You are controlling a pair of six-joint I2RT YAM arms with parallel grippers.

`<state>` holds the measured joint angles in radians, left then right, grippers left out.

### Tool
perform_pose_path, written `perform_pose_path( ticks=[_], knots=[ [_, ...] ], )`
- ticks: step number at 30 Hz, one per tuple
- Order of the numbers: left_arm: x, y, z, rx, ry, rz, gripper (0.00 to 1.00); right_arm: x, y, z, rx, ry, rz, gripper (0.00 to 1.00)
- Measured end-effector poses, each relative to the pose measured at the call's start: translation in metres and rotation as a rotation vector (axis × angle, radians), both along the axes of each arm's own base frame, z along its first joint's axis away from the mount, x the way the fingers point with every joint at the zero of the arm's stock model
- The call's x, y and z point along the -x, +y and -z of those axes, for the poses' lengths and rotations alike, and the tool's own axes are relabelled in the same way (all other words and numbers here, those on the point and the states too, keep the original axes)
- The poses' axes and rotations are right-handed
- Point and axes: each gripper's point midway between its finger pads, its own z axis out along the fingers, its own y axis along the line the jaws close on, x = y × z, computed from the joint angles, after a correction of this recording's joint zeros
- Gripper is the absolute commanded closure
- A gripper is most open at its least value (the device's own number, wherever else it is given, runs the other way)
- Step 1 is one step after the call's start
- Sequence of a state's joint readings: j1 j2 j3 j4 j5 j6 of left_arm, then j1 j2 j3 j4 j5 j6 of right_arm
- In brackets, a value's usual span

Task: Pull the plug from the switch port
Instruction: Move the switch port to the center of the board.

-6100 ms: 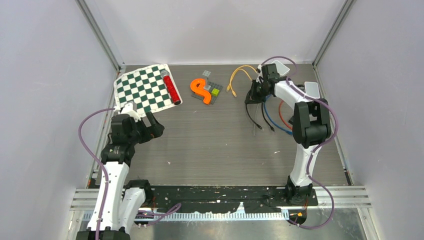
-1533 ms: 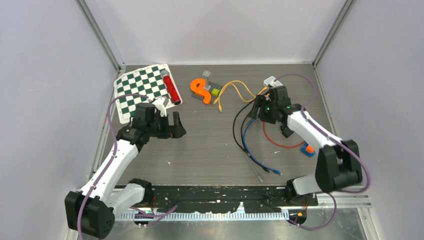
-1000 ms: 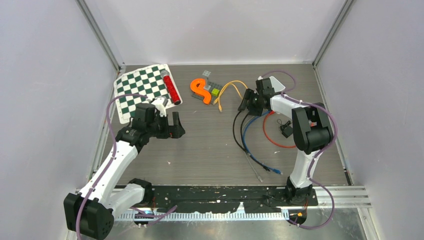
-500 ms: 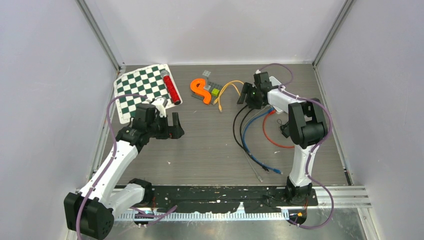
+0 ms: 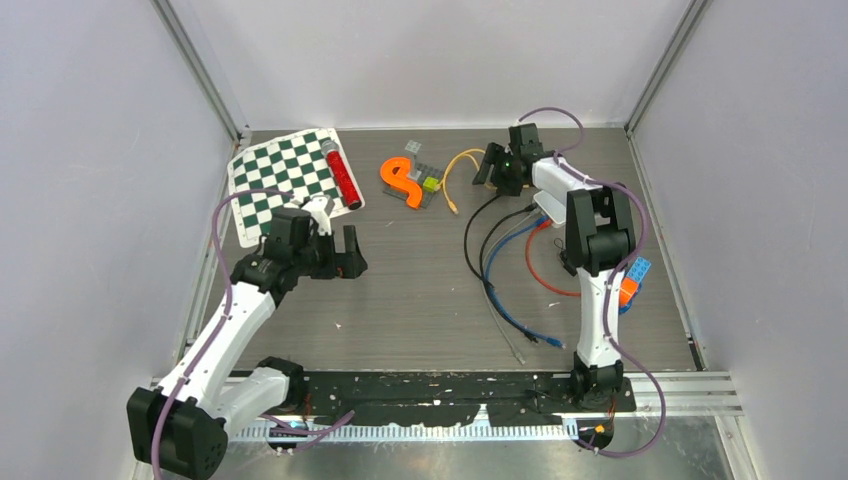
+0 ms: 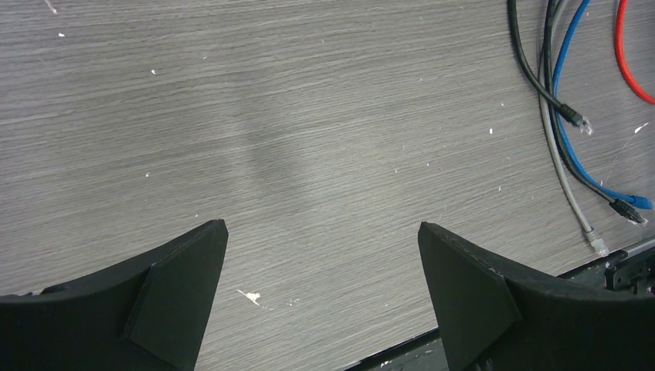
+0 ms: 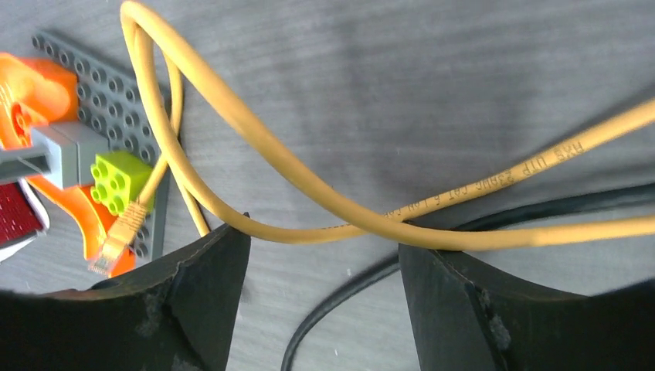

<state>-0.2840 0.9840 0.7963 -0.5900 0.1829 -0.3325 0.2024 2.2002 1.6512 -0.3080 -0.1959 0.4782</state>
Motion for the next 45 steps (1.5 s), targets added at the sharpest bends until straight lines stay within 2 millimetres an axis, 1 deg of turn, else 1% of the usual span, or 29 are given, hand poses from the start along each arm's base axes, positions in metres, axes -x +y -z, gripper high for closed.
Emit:
perform_pose_path(
  ticks=[3,8,11,15,17,19,22,26,28,29,31,36,37,40,45],
  knots=[
    [0.002,0.000,-0.001,0.001,-0.002,-0.001,0.01,-0.019,0.004,0.000,-0.009,-0.011,0.000,0.25],
    [0.003,0.002,-0.004,-0.002,-0.010,-0.005,0.01,-0.058,0.008,-0.002,-0.034,-0.046,0.007,0.24],
    [0.003,0.002,-0.005,-0.001,-0.017,-0.006,0.01,-0.070,0.007,-0.006,-0.068,-0.054,0.006,0.24],
    [0.003,0.002,-0.005,-0.001,-0.018,-0.006,0.01,-0.069,0.006,-0.012,-0.110,-0.054,-0.011,0.24],
    [0.003,0.002,-0.005,-0.001,-0.017,-0.006,0.01,-0.060,0.004,-0.014,-0.126,-0.044,-0.021,0.23],
    [0.003,0.002,-0.005,-0.001,-0.017,-0.006,0.01,-0.044,0.002,-0.021,-0.136,-0.030,-0.032,0.23],
    [0.003,0.002,-0.005,-0.001,-0.017,-0.006,0.01,-0.021,0.001,-0.049,-0.147,-0.052,-0.062,0.23],
    [0.003,0.002,-0.005,-0.002,-0.018,-0.006,0.01,0.009,0.005,-0.104,-0.162,-0.147,-0.126,0.25],
    [0.003,0.003,-0.005,-0.002,-0.018,-0.007,0.01,0.027,0.009,-0.119,-0.166,-0.186,-0.164,0.27],
    [0.003,0.003,-0.005,-0.002,-0.018,-0.007,0.01,0.038,0.013,-0.120,-0.167,-0.183,-0.185,0.28],
    [0.003,0.003,-0.005,-0.003,-0.019,-0.008,0.01,0.056,0.021,-0.111,-0.167,-0.162,-0.228,0.29],
    [0.001,0.005,-0.005,-0.014,-0.024,-0.019,0.01,0.113,0.047,-0.049,-0.133,0.008,-0.350,0.29],
    [0.001,0.006,-0.005,-0.017,-0.027,-0.023,0.01,0.123,0.052,-0.040,-0.125,0.037,-0.372,0.30],
    [0.001,0.009,-0.008,-0.023,-0.039,-0.032,0.01,0.145,0.064,-0.026,-0.110,0.080,-0.429,0.30],
    [0.001,0.013,-0.010,-0.034,-0.061,-0.049,0.01,0.163,0.076,-0.016,-0.093,0.101,-0.487,0.30]
  ],
)
